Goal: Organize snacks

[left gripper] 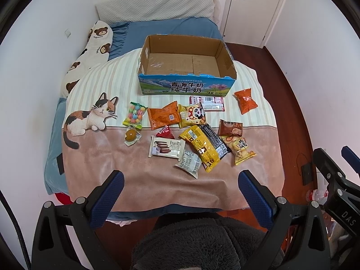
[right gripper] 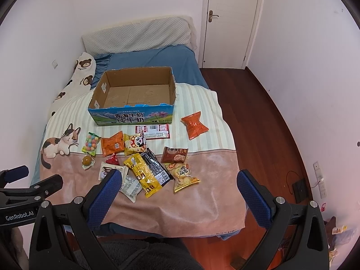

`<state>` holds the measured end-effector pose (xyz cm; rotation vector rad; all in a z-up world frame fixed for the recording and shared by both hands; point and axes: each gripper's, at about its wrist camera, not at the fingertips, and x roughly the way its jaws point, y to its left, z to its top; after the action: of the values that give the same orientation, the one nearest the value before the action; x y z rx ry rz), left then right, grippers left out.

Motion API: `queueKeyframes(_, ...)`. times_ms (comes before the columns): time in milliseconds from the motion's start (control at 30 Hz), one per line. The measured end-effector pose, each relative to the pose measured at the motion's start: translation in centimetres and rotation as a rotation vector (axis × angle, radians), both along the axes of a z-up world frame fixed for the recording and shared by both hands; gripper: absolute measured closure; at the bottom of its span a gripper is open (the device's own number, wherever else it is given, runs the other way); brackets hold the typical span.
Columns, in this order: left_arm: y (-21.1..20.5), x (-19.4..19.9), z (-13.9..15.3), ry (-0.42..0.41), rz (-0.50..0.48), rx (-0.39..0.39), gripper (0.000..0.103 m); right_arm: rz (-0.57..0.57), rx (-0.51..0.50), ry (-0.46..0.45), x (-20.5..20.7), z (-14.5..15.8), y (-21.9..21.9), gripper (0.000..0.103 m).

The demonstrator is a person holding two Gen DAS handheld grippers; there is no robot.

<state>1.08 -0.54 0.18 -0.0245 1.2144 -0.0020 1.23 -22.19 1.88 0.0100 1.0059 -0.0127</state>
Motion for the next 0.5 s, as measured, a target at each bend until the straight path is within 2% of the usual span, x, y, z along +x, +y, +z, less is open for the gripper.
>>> queueKeyframes(500, -0.60, -0.09, -0.03, -0.005, 0.007, -0.006, 0.000, 0.009, 0.016, 0.002, -0.28, 0.10, -0.08, 0.000)
